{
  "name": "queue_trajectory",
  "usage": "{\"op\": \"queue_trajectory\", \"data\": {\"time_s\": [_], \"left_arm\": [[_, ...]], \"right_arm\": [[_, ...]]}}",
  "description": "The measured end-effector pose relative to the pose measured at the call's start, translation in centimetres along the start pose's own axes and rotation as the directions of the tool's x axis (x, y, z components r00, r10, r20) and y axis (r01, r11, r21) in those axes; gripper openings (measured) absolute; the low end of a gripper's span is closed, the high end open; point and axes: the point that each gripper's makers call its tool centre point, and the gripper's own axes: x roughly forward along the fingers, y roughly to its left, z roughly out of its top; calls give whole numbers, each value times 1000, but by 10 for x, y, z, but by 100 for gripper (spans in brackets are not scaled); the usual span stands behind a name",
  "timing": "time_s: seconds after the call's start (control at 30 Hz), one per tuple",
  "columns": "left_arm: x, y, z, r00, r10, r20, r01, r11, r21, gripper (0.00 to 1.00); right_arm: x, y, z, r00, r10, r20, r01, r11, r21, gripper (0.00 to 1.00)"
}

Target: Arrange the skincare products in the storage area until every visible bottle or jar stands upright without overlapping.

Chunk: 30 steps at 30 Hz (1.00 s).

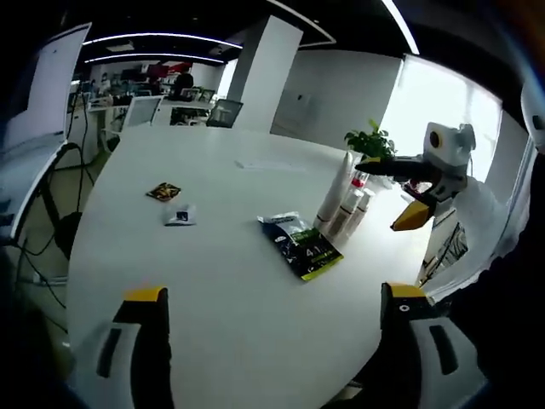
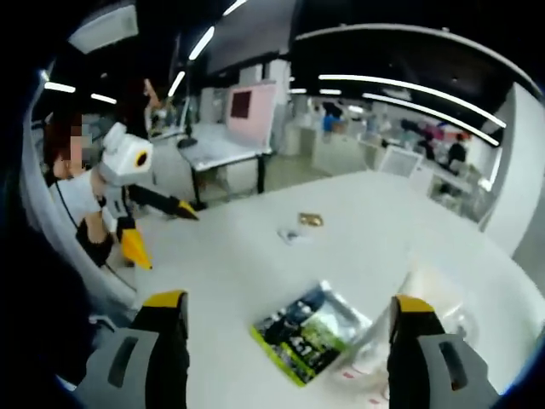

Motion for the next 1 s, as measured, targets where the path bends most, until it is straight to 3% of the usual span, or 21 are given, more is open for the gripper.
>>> {"op": "queue_trajectory", "data": {"time_s": [0.6, 1.0], "left_arm": [[-2, 10, 1, 999, 32, 18, -31, 999, -32, 99], [11, 10, 5, 1000, 21, 22, -20, 998, -54, 99]], "right_arm": [[43, -3, 8, 998, 58, -2, -58, 998, -20, 100], [63, -7, 1, 997, 75, -20, -75, 997, -25, 99]]}}
